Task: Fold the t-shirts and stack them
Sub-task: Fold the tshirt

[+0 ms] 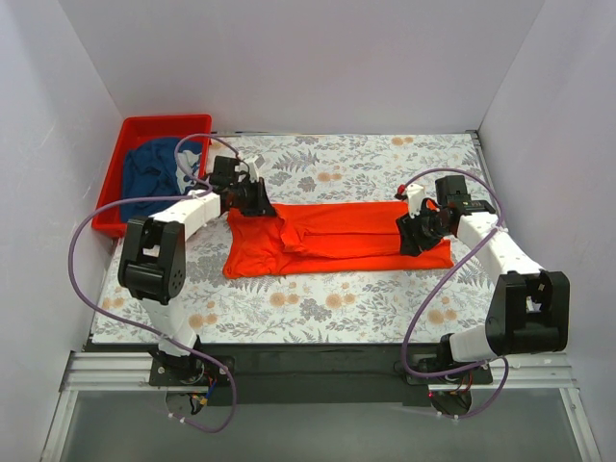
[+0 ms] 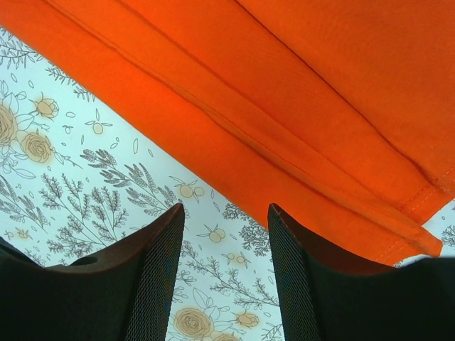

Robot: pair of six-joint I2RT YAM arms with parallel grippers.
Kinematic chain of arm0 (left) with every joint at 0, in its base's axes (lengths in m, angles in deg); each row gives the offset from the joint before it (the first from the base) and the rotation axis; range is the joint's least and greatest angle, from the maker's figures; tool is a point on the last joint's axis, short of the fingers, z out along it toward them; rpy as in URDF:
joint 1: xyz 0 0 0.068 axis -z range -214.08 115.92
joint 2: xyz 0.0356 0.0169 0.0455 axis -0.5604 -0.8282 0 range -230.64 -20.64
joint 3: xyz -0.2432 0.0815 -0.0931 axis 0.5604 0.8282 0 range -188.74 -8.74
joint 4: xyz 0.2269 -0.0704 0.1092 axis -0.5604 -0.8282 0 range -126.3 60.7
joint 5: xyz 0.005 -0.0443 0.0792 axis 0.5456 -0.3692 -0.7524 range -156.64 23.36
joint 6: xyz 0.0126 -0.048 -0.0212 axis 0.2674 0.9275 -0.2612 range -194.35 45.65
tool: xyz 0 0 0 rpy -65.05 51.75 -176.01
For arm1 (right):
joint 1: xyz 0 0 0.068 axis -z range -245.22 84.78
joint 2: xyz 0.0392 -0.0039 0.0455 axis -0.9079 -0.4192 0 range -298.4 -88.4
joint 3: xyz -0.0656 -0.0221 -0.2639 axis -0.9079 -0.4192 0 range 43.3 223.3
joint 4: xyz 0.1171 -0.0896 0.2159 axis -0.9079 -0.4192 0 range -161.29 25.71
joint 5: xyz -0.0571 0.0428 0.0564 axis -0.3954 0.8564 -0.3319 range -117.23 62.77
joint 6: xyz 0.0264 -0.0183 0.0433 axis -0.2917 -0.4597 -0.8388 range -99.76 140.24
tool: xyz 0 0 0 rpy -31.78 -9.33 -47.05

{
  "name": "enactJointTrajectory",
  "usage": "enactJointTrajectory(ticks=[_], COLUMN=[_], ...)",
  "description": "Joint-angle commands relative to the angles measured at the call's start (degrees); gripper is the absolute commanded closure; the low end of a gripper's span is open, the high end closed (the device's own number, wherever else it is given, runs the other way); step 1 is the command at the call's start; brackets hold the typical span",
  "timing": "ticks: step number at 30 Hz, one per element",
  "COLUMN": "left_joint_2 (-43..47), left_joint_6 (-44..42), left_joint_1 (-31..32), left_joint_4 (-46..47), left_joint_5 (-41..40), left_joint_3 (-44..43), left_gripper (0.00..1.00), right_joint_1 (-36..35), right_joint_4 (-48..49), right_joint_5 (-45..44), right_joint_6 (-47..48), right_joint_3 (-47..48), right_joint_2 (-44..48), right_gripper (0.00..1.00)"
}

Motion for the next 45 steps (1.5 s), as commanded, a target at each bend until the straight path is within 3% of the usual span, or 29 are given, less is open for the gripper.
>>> enactJointTrajectory(ticks=[1, 10, 15, 22, 26, 32, 40, 45], left_joint_2=[2.4, 0.1, 0.1, 10.7, 12.2, 9.5, 4.6, 1.5], left_joint_6=[3.6, 6.3, 5.5, -1.3, -7.6, -8.0, -8.1, -7.4], left_joint_1=[-2.0, -3.2, -3.3, -3.1, 1.8, 7.3, 12.4, 12.8], left_joint_4=[5.3, 10.0, 7.5, 5.9, -1.4, -6.1, -8.8, -8.3], left_joint_5=[-0.4, -0.2, -1.6, 0.6, 0.5, -5.7, -10.2, -7.8], left_joint_3=[2.3, 1.2, 1.3, 7.5, 7.7, 7.5, 5.1, 0.8], left_gripper=[1.00, 1.00, 0.66, 0.66, 0.69, 0.54, 0.56, 0.80], right_joint_1=[0.4, 0.9, 1.1, 1.6, 2.2, 2.6, 2.9, 3.3], right_joint_4=[-0.6, -0.5, -0.5, -0.5, -0.7, -1.1, -1.4, -1.4], right_joint_5=[-0.6, 0.3, -0.9, -3.2, -3.0, -2.6, -2.8, -2.4], right_joint_6=[1.3, 1.1, 1.5, 3.0, 3.2, 2.9, 3.0, 3.2], right_joint_3=[1.0, 0.8, 0.3, -1.2, -1.9, -1.3, -0.9, -1.2], right_joint_2=[-0.4, -0.9, -0.2, -0.4, -0.8, -1.5, -2.0, -2.5], right_gripper=[0.43, 0.43, 0.43, 0.45, 0.48, 0.49, 0.49, 0.49])
